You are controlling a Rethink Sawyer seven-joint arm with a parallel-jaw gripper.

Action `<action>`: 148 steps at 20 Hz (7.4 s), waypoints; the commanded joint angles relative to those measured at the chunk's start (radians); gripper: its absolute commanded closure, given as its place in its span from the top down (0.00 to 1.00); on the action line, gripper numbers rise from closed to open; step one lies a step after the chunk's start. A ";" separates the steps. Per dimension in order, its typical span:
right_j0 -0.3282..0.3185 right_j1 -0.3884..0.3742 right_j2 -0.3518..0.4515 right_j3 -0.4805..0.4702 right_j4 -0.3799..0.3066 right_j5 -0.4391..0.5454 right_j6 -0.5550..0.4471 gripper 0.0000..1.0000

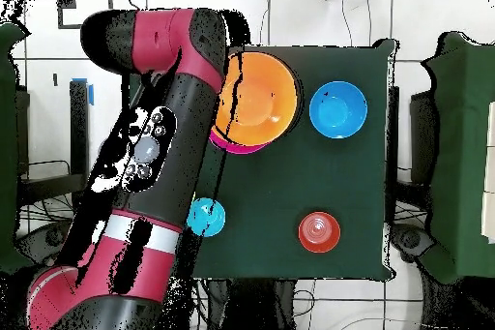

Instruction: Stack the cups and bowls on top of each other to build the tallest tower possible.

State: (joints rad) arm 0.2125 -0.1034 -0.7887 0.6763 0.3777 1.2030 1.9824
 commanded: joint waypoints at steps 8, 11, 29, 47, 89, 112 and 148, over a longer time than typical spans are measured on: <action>0.003 -0.025 0.143 0.113 -0.132 -0.087 -0.112 0.00; 0.005 -0.031 0.153 0.115 -0.136 -0.077 -0.111 0.00; -0.003 -0.025 0.156 0.054 -0.131 0.035 -0.118 0.00; -0.001 -0.039 0.178 0.095 -0.124 0.034 -0.101 0.00; 0.002 -0.106 0.262 0.210 -0.154 0.029 -0.130 0.00; 0.001 -0.116 0.296 0.248 -0.149 -0.075 -0.081 0.00; 0.010 -0.084 0.284 0.175 -0.201 -0.032 -0.001 0.00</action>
State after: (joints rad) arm 0.2110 -0.2099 -0.6077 0.8492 0.2455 1.1664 1.9824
